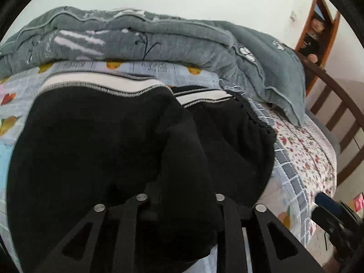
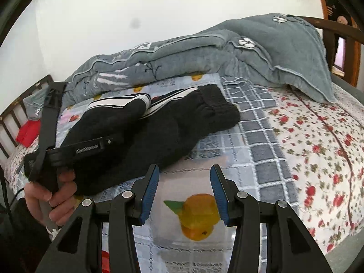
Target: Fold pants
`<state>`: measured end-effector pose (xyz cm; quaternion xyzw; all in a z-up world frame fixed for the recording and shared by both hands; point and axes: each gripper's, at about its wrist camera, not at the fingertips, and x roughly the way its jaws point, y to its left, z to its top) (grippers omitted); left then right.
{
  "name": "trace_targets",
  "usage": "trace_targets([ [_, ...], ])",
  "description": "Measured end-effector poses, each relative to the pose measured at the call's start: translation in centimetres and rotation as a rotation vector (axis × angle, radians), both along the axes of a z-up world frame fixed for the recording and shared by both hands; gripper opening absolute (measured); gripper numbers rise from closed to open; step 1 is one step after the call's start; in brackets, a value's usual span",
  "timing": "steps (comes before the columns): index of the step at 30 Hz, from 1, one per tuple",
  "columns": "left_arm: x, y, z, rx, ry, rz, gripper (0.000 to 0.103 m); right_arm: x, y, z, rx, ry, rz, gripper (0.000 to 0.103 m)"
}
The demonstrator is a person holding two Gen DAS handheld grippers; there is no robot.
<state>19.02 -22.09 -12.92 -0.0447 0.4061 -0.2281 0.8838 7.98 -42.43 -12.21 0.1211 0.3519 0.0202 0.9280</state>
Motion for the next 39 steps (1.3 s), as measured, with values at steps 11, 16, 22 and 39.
trace_targets([
  [11,-3.5,11.4,4.0,-0.074,-0.122,0.032,0.072,9.1,3.4,-1.3,0.304,0.031,0.153,0.061],
  [16,-4.8,13.8,4.5,-0.067,-0.175,0.072,0.075,10.9,6.5,-1.8,0.383,0.066,0.218,0.061],
  [22,-4.8,16.9,3.6,-0.019,-0.158,0.149,0.076,11.0,9.7,-1.9,0.350,0.101,0.250,0.071],
  [39,-5.4,20.9,0.6,-0.038,-0.101,0.170,0.076,13.5,8.3,3.5,-0.038,-0.040,0.226,0.009],
])
